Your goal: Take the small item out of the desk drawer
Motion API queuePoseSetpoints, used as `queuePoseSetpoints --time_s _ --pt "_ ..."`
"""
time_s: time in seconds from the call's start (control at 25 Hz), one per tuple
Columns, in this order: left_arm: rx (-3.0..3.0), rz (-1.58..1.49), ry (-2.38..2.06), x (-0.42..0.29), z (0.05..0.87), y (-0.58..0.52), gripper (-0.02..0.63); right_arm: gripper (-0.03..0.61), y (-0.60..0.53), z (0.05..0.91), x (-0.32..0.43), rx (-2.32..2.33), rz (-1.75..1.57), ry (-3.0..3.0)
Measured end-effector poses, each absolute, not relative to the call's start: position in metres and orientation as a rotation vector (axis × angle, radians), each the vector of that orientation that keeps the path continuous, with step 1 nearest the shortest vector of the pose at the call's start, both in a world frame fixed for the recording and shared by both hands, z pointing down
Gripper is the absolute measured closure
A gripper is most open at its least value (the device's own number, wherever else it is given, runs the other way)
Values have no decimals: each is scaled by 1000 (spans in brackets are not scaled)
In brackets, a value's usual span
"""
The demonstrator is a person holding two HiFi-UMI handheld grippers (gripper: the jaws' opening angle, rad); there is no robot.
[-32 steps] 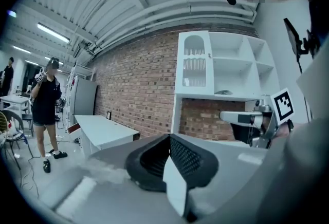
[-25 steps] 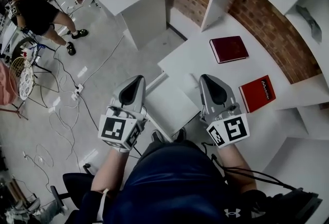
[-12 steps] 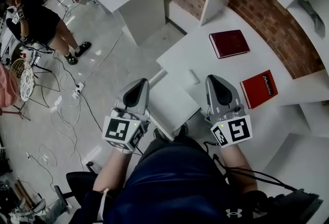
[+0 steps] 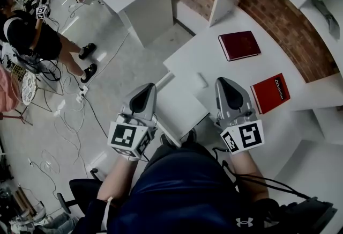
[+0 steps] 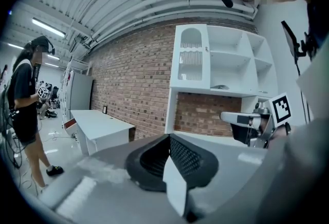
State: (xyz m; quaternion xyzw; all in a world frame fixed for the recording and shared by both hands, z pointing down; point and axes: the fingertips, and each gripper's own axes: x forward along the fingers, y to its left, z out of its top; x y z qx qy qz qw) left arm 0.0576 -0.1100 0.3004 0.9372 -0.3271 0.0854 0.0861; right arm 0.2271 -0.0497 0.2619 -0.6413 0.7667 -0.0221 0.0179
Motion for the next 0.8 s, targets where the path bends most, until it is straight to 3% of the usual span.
queuePoseSetpoints --time_s 0.8 --pt "2788 298 -990 71 310 -101 611 577 -46 270 237 -1961 -97 2408"
